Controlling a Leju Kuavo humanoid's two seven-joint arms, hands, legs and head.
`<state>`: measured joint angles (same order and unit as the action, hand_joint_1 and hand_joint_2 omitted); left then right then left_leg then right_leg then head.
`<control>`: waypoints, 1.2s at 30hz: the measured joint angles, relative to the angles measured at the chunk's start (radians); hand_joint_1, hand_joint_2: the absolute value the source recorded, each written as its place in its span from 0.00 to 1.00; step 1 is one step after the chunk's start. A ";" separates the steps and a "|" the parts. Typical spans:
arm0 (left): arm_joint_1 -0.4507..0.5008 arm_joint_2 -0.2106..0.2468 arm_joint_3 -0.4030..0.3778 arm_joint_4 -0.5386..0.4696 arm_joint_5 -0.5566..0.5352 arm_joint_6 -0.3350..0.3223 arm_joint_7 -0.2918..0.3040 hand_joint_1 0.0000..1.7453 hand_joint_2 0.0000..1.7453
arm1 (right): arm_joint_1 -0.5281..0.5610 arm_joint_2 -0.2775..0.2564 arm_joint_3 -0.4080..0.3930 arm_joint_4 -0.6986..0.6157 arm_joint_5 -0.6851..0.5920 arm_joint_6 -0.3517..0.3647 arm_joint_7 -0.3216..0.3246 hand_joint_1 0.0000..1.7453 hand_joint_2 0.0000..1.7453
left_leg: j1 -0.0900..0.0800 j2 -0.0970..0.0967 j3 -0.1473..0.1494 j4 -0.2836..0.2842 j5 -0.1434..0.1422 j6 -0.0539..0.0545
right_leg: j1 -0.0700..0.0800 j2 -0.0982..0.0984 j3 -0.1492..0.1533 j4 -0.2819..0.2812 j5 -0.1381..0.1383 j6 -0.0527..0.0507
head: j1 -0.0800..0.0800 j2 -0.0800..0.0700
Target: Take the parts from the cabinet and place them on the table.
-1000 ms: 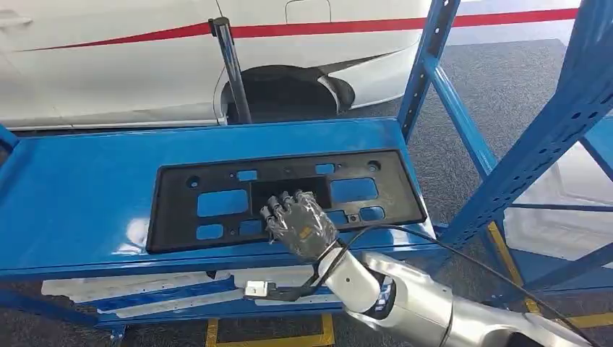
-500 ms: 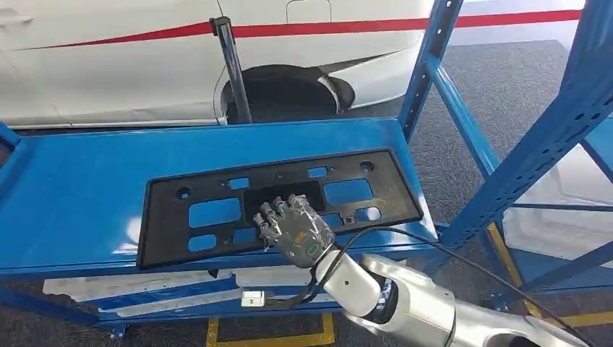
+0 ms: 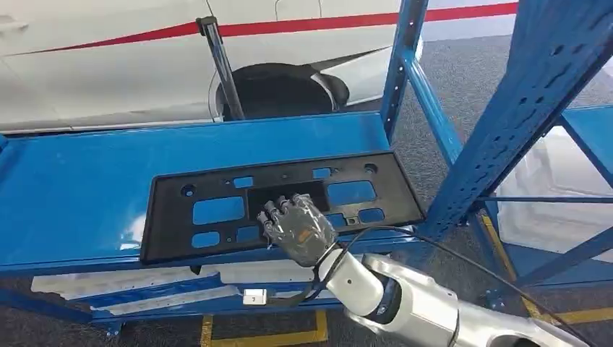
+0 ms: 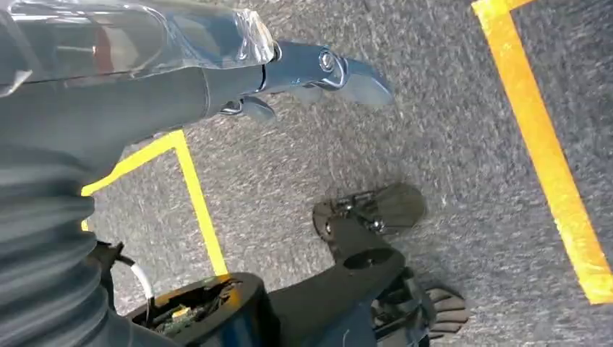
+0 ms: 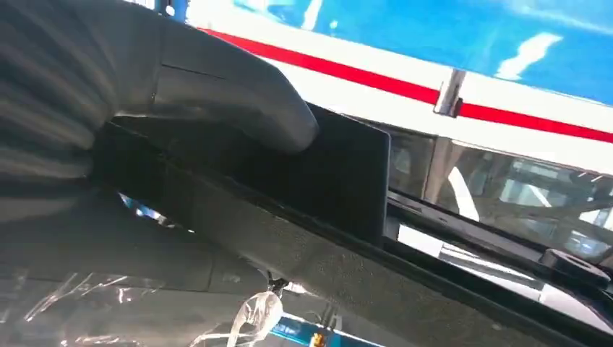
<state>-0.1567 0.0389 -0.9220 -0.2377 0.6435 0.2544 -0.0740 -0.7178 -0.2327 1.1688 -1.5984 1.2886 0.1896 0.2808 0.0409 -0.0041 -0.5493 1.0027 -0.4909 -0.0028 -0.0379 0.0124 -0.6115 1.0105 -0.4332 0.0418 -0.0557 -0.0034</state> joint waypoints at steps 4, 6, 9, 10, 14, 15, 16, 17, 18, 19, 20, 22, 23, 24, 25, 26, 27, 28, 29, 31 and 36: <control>0.000 0.000 0.000 0.000 -0.007 0.000 0.006 0.00 1.00 | 0.003 0.000 -0.002 0.000 -0.012 0.006 0.003 1.00 1.00 | -0.014 -0.001 -0.108 0.287 -0.146 0.011 | 0.018 -0.004 -0.021 0.000 0.015 -0.024 | -0.002 0.000; 0.000 -0.001 0.000 0.000 -0.011 -0.003 0.011 0.00 1.00 | 0.005 0.000 -0.002 0.000 -0.021 0.010 0.006 1.00 1.00 | -0.025 -0.001 -0.078 0.251 -0.111 0.027 | 0.029 -0.004 -0.030 0.001 0.025 -0.032 | -0.002 0.000; -0.005 0.001 0.000 0.000 -0.014 -0.003 0.014 0.00 1.00 | 0.004 0.003 -0.005 -0.002 -0.025 0.010 0.011 1.00 1.00 | -0.054 -0.002 0.070 -0.008 -0.023 0.076 | 0.036 -0.007 -0.035 -0.001 0.038 -0.035 | -0.002 0.000; -0.006 0.003 -0.001 0.000 -0.014 -0.003 0.014 0.00 1.00 | 0.004 0.003 -0.006 -0.003 -0.025 0.010 0.012 1.00 1.00 | -0.057 0.013 0.073 -0.024 -0.022 0.079 | 0.045 -0.008 -0.037 -0.003 0.045 -0.027 | 0.000 0.000; -0.009 0.000 -0.001 0.000 -0.015 -0.003 0.017 0.00 1.00 | 0.007 0.002 -0.008 -0.008 -0.033 0.010 0.014 1.00 1.00 | -0.056 0.011 0.057 -0.049 0.025 0.071 | 0.041 -0.011 -0.044 -0.017 0.073 -0.005 | -0.002 0.000; -0.011 -0.001 -0.001 0.000 -0.016 -0.003 0.017 0.00 1.00 | 0.007 0.002 -0.009 -0.008 -0.034 0.010 0.017 1.00 1.00 | -0.054 0.013 0.051 -0.053 0.039 0.069 | 0.037 -0.009 -0.055 0.000 0.040 -0.001 | -0.002 0.000; -0.012 -0.001 -0.001 0.000 -0.017 -0.003 0.017 0.00 1.00 | 0.007 0.001 -0.010 -0.008 -0.034 0.010 0.017 1.00 1.00 | -0.052 0.015 0.037 -0.053 0.048 0.077 | 0.036 -0.009 -0.072 0.049 -0.021 0.003 | 0.000 0.000; -0.011 -0.002 -0.001 0.000 -0.017 -0.003 0.018 0.00 1.00 | 0.008 0.000 -0.011 -0.008 -0.034 0.010 0.018 1.00 1.00 | -0.052 0.015 0.025 -0.053 0.058 0.078 | 0.034 -0.010 -0.091 0.120 -0.079 0.007 | 0.001 0.000; -0.011 -0.004 -0.001 0.000 -0.017 -0.003 0.018 0.00 1.00 | 0.012 0.000 -0.010 -0.008 -0.034 0.010 0.018 1.00 1.00 | -0.052 0.015 0.013 -0.053 0.067 0.077 | 0.033 -0.010 -0.111 0.200 -0.127 0.012 | 0.001 0.000; -0.011 -0.004 -0.001 0.000 -0.018 -0.003 0.021 0.00 1.00 | 0.015 0.000 -0.010 -0.008 -0.034 0.010 0.018 1.00 1.00 | -0.052 0.015 -0.001 -0.052 0.077 0.076 | 0.033 -0.010 -0.122 0.266 -0.150 0.016 | 0.001 0.000; -0.011 -0.005 -0.001 0.000 -0.018 -0.003 0.021 0.00 1.00 | 0.019 0.000 -0.010 -0.008 -0.034 0.010 0.018 1.00 1.00 | -0.052 0.016 -0.013 -0.051 0.087 0.075 | 0.032 -0.010 -0.117 0.294 -0.139 0.018 | 0.001 0.000; -0.012 -0.008 -0.002 0.000 -0.019 -0.003 0.025 0.00 1.00 | 0.021 -0.002 -0.010 -0.008 -0.034 0.010 0.018 1.00 1.00 | -0.052 0.016 -0.039 -0.049 0.105 0.071 | 0.027 -0.011 -0.052 0.234 -0.070 0.020 | 0.002 0.000; -0.012 -0.009 -0.004 0.000 -0.021 -0.003 0.026 0.00 1.00 | 0.020 -0.002 -0.010 -0.009 -0.034 0.010 0.018 1.00 1.00 | -0.051 0.015 -0.048 -0.048 0.114 0.068 | 0.026 -0.011 0.014 0.145 -0.038 0.019 | 0.002 0.000; -0.012 -0.010 -0.005 0.000 -0.021 -0.003 0.026 0.00 1.00 | 0.020 -0.002 -0.011 -0.011 -0.034 0.009 0.018 1.00 1.00 | -0.051 0.015 -0.054 -0.045 0.119 0.063 | 0.025 -0.011 0.080 0.054 -0.036 0.018 | 0.002 0.000; -0.012 -0.010 -0.006 0.000 -0.023 -0.003 0.026 0.00 1.00 | 0.019 -0.001 -0.011 -0.015 -0.034 0.009 0.018 1.00 1.00 | -0.057 0.014 -0.062 -0.042 0.125 0.058 | 0.029 -0.011 0.130 -0.031 -0.066 0.015 | 0.002 0.000; -0.013 -0.010 -0.006 0.000 -0.025 -0.003 0.027 0.00 1.00 | 0.020 -0.001 -0.011 -0.019 -0.034 0.009 0.018 1.00 1.00 | -0.056 0.014 -0.063 -0.042 0.134 0.053 | 0.032 -0.008 0.135 -0.049 -0.071 0.003 | 0.000 0.000; -0.014 -0.011 -0.007 0.000 -0.025 -0.003 0.027 0.00 1.00 | 0.020 -0.001 -0.011 -0.020 -0.035 0.009 0.017 1.00 1.00 | -0.055 0.015 -0.064 -0.044 0.142 0.050 | 0.034 -0.008 0.129 -0.051 -0.066 -0.002 | 0.000 0.000; -0.014 -0.012 -0.007 0.000 -0.025 -0.003 0.027 0.00 1.00 | 0.019 -0.001 -0.011 -0.022 -0.035 0.009 0.016 1.00 1.00 | -0.052 0.015 -0.067 -0.046 0.149 0.043 | 0.039 -0.008 0.125 -0.048 -0.062 -0.009 | 0.000 0.000; -0.011 -0.012 -0.008 0.001 -0.026 -0.003 0.027 0.00 1.00 | 0.020 -0.001 -0.011 -0.023 -0.037 0.010 0.016 1.00 1.00 | -0.052 0.013 -0.072 -0.044 0.154 0.037 | 0.035 -0.010 0.117 -0.053 -0.051 -0.021 | 0.000 0.000; -0.009 -0.014 -0.008 0.001 -0.027 -0.003 0.027 0.00 1.00 | 0.019 -0.001 -0.012 -0.027 -0.045 0.014 0.011 1.00 1.00 | -0.044 0.011 -0.100 0.017 0.069 0.021 | 0.032 -0.013 0.098 -0.054 -0.031 -0.039 | -0.002 0.000; -0.012 -0.014 -0.009 0.001 -0.028 -0.003 0.027 0.00 1.00 | 0.018 -0.001 -0.011 -0.035 -0.072 0.029 0.001 1.00 1.00 | -0.035 0.011 -0.146 0.287 -0.051 0.007 | 0.033 -0.013 0.033 -0.051 0.018 -0.041 | -0.002 0.000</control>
<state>-0.1683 0.0244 -0.9312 -0.2369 0.6157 0.2514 -0.0465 -0.6995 -0.2338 1.1574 -1.6338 1.2169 0.2190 0.2819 0.0055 0.0073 -0.6952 1.2898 -0.5421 0.0037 -0.0050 -0.0002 -0.5784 0.9590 -0.4155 0.0007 -0.0576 -0.0034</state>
